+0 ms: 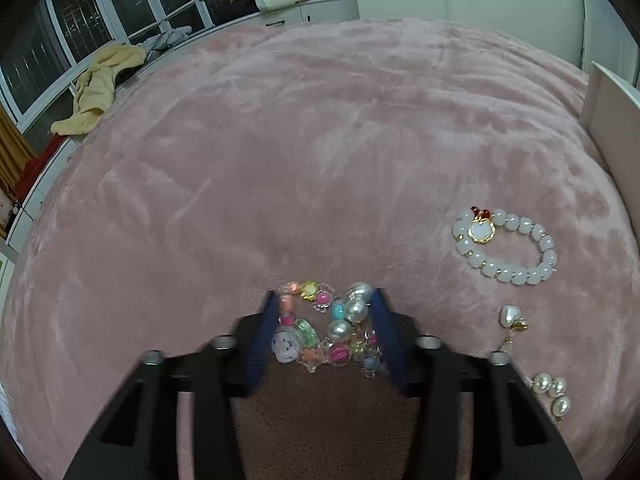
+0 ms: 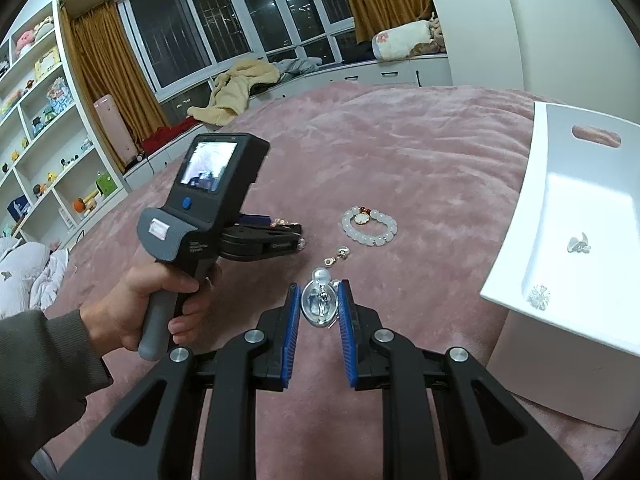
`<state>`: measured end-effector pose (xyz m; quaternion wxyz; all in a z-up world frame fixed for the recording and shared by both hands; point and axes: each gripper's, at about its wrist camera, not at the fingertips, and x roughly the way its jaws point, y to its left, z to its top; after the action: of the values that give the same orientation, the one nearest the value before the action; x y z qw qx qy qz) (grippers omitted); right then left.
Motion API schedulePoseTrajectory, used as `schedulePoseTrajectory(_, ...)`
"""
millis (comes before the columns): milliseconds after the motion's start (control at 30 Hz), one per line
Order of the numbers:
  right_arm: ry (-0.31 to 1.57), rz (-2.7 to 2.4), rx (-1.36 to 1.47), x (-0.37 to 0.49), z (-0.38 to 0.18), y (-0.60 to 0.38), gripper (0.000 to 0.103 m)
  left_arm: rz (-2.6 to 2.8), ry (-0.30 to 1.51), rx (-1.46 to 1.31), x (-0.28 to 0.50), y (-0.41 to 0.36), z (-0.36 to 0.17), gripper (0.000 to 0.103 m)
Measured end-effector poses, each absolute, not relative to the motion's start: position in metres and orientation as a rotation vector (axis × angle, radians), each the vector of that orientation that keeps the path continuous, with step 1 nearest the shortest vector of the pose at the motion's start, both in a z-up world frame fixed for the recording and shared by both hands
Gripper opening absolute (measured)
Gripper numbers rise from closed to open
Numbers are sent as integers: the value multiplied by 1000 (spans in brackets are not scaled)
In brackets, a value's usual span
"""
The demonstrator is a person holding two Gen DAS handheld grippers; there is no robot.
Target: Organize jewelry
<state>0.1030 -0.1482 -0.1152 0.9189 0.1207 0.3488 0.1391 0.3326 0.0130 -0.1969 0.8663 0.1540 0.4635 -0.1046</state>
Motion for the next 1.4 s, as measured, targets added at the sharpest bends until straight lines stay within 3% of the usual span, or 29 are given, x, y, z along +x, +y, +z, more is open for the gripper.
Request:
schedulePoseTrajectory(33,719,280,255,104,-116,-150,20,-230,972,313,332,13,-195,24)
schedulePoseTrajectory(133,720,279,275,104,-116,-153,20,-254,962,320,328,10,-189,17)
schedulePoseTrajectory(500,693,269,275,94,-108,-157,20,-282,925,293,324,11,-154,17)
schedulePoseTrajectory(1067,625,255,295,86,-78,-177,20,-370,812,239,310,-8,-47,17)
schedulePoseTrajectory(1400,602,248,295,79,-70,-185,20,-370,780,242,306,-17,-24,18)
